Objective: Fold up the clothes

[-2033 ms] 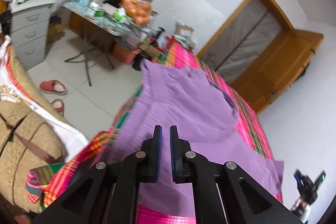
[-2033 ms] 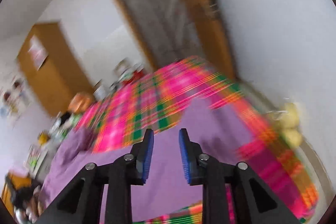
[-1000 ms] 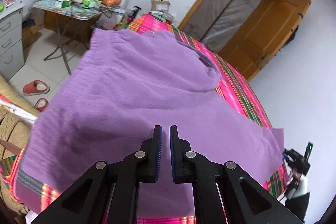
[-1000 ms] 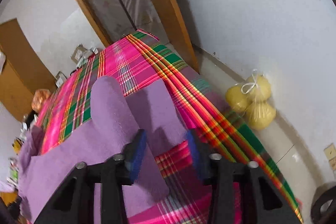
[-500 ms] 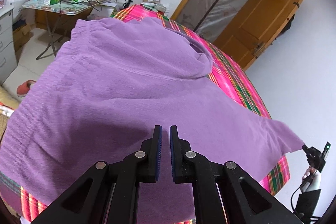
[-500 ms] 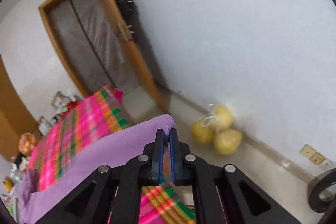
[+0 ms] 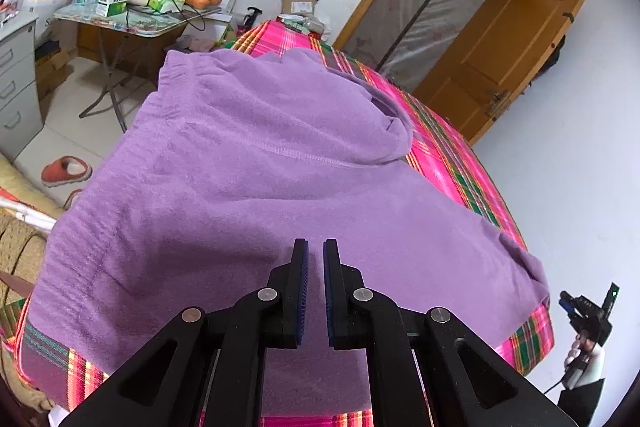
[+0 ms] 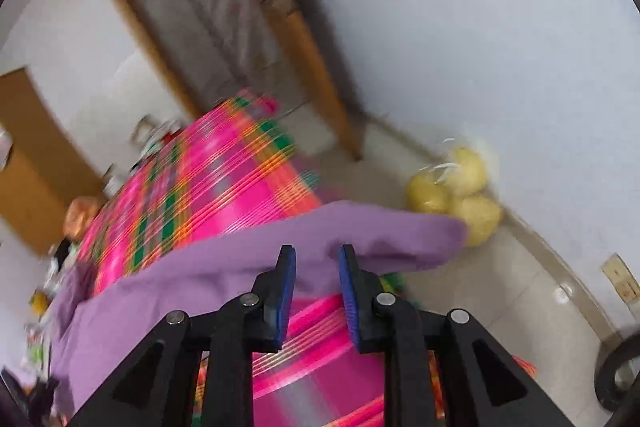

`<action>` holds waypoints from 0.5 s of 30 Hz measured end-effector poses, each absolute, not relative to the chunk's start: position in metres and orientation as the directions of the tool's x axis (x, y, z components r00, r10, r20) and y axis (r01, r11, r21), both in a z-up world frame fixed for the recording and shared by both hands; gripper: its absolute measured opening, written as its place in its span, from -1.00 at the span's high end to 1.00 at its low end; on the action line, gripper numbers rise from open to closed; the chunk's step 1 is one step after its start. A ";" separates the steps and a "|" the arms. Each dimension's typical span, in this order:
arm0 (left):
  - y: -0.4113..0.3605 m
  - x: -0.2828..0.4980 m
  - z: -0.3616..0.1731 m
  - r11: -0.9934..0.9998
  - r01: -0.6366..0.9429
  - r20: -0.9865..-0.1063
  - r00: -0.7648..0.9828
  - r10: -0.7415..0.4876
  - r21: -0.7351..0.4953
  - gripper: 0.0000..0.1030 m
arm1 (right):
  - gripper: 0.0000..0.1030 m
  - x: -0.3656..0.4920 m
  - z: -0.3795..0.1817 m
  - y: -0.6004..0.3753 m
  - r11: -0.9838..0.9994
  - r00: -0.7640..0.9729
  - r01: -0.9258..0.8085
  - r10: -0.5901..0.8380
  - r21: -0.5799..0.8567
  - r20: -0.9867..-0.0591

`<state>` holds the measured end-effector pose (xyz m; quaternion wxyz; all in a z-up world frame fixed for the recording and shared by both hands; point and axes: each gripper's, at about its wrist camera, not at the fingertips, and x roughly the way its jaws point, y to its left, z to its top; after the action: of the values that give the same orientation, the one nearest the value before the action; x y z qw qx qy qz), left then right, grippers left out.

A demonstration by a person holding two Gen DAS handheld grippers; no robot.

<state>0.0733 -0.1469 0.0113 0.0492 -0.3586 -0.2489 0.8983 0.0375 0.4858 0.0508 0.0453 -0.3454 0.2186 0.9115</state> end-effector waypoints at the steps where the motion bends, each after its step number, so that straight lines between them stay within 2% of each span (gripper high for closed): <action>1: -0.145 0.072 0.011 -0.872 0.086 -0.622 -0.735 0.270 -0.481 0.86 | 0.51 0.034 0.053 0.479 -0.920 -0.765 -0.210 -0.055 0.330 -0.642; 3: -0.141 0.072 0.012 -0.875 0.076 -0.621 -0.734 0.275 -0.478 0.86 | 0.36 0.025 0.057 0.468 -0.960 -0.776 -0.148 -0.036 0.238 -0.630; 5: -0.139 0.073 0.014 -0.877 0.069 -0.617 -0.737 0.276 -0.475 0.86 | 0.31 0.013 0.060 0.466 -0.980 -0.776 -0.120 -0.008 0.159 -0.631; 7: -0.139 0.074 0.016 -0.880 0.067 -0.614 -0.742 0.271 -0.470 0.86 | 0.29 0.003 0.060 0.487 -0.968 -0.763 -0.170 0.010 0.186 -0.646; 9: -0.139 0.074 0.017 -0.880 0.069 -0.611 -0.745 0.268 -0.470 0.86 | 0.14 -0.004 0.056 0.512 -0.944 -0.743 -0.203 -0.023 0.258 -0.669; 15: -0.130 0.063 0.014 -0.884 0.060 -0.627 -0.727 0.279 -0.464 0.86 | 0.14 -0.024 0.021 0.520 -0.954 -0.624 -0.157 -0.106 0.257 -0.774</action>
<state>0.0629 -0.1295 0.0137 0.0608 -0.3641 -0.2331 0.8997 -0.0235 0.5204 0.0210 0.0142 -0.4333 0.1516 0.8883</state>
